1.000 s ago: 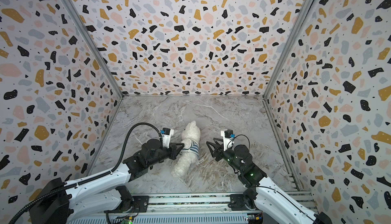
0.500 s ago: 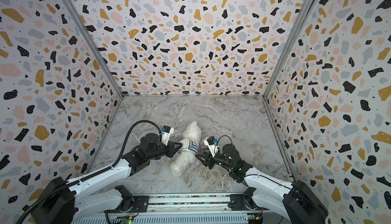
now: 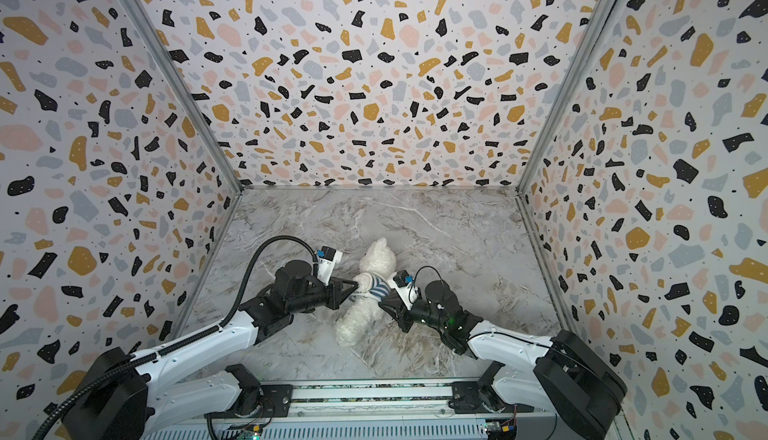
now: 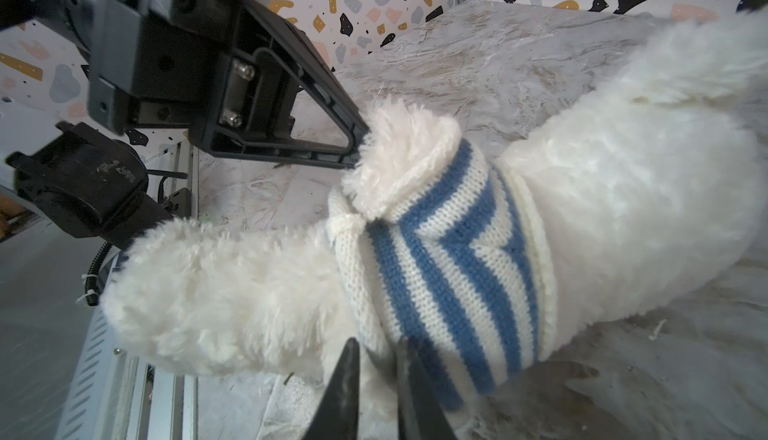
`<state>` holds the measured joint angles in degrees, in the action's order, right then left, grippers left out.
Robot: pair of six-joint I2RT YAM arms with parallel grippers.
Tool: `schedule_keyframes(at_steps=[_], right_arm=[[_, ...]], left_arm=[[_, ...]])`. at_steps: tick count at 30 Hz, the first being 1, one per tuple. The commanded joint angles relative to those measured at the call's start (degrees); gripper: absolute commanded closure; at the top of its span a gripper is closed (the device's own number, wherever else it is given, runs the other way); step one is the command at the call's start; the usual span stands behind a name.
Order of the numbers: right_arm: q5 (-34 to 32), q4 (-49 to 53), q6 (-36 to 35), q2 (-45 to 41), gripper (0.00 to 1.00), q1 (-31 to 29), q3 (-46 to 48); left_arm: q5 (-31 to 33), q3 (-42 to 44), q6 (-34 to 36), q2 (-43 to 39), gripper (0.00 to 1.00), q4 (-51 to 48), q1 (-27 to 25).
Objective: Dress the teddy bear
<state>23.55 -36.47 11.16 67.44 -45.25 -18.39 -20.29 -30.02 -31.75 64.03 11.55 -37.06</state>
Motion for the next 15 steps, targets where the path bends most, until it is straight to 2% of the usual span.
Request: schedule_keyframes(at_steps=[1,5,15], right_arm=[[-1.1,0.3,-1.8,0.1,0.91,-0.9,-2.3],[-3.4,2.9,-3.3,-1.8,1.0,-2.4,-2.6],[-4.9,8.5,-7.4,-6.3,1.0,-9.1,-2.7]], left_arm=[[-0.1,0.0,-0.2,-0.4,1.0,0.5,0.6],[0.0,1.0,-2.1,-0.9,1.0,2.3,1.6],[-0.3,1.8,-4.8,-1.0,1.0,2.4,4.4]])
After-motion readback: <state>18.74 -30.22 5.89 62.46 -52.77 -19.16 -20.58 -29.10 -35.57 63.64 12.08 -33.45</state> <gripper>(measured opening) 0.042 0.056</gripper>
